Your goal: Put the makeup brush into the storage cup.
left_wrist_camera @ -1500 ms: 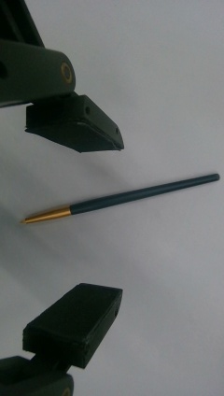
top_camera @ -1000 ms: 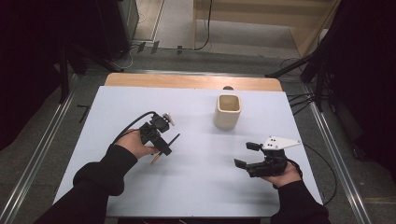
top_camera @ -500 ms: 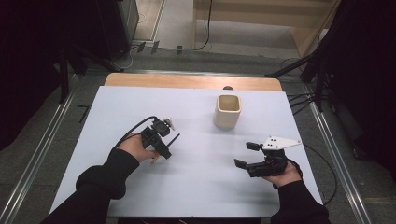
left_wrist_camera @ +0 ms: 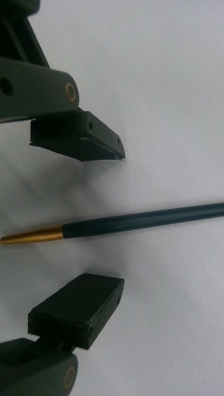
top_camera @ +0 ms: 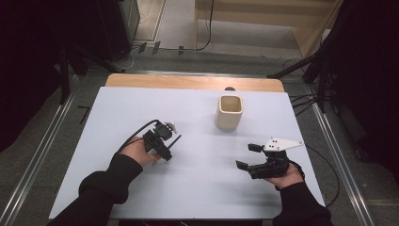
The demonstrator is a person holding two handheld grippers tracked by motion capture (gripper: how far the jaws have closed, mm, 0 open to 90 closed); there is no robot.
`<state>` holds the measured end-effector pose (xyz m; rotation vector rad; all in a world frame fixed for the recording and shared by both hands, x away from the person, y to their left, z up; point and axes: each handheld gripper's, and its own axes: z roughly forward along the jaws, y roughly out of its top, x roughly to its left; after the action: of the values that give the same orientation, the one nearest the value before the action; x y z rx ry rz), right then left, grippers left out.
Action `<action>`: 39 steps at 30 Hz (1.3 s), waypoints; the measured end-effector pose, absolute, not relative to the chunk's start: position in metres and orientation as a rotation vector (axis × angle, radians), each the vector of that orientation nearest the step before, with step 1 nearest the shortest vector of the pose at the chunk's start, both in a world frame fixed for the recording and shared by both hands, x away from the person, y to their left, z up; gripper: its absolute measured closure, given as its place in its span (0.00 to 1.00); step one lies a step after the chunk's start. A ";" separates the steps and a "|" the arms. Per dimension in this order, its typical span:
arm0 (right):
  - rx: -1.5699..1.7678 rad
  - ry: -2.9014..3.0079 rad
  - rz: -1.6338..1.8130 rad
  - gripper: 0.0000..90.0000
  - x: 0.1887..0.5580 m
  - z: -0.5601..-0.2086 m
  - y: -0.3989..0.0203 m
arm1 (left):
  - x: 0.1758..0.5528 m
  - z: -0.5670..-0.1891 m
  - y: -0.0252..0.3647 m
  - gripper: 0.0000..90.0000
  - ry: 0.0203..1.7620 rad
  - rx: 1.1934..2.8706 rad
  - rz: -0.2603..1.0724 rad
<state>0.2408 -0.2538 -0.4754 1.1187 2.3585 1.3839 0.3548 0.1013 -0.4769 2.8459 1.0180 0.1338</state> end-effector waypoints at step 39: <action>1.123 2.362 1.385 0.19 0.241 -0.475 -0.253 | 0.357 -0.468 0.101 0.93 1.124 2.790 0.020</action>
<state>0.2408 -0.2535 -0.4754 1.1231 2.3621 1.3847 0.3565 0.1014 -0.4682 2.7905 1.1241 0.0200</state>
